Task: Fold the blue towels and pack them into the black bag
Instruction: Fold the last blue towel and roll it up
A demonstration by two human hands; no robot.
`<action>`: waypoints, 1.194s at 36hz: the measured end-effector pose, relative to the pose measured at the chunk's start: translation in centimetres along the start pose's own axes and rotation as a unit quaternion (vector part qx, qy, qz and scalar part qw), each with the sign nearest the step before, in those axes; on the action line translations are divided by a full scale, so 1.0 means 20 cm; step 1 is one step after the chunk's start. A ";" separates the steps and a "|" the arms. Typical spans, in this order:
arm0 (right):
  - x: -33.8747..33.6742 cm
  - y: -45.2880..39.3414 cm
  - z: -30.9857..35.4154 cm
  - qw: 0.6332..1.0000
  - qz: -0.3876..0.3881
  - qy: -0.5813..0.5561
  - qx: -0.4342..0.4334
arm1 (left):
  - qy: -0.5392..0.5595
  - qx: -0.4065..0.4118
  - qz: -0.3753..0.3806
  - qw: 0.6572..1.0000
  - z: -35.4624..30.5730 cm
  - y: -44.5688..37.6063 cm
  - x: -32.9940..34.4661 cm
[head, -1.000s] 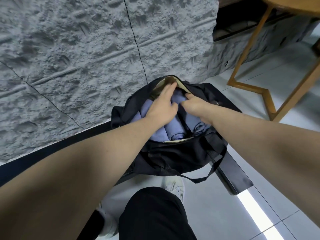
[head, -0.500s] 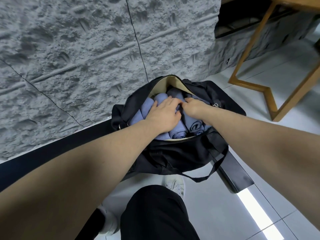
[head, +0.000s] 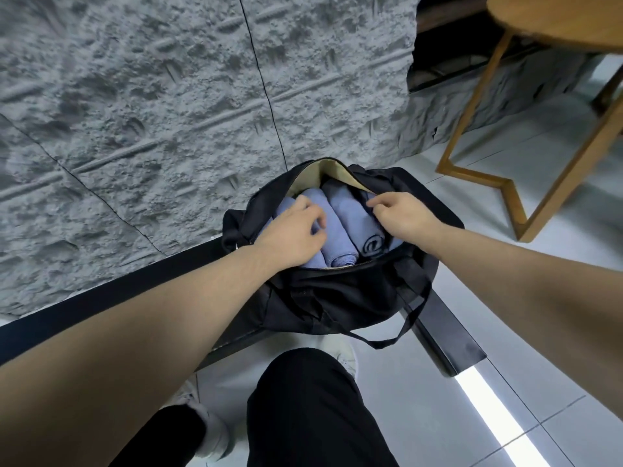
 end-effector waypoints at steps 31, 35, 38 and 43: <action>0.60 0.32 0.47 0.954 0.199 0.210 -0.083 | -0.178 -0.183 0.124 0.959 0.60 0.68 -0.37; 0.74 0.35 0.58 0.948 0.214 0.214 -0.102 | -0.169 -0.202 0.115 0.958 0.74 0.81 -0.43; 0.82 0.37 0.65 0.944 0.219 0.220 -0.111 | -0.168 -0.212 0.104 0.957 0.82 0.89 -0.45; 0.89 0.39 0.71 0.947 0.224 0.199 -0.116 | -0.155 -0.218 0.087 0.960 0.89 1.00 -0.47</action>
Point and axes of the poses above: each hand's wrist, its own y-axis away from the middle knuckle, its own x-axis out of the palm, z = x × y, the point moved 2 cm from there along -y, towards the middle knuckle, and after that the axes turned 3 degrees about x, right-handed, at the moved point
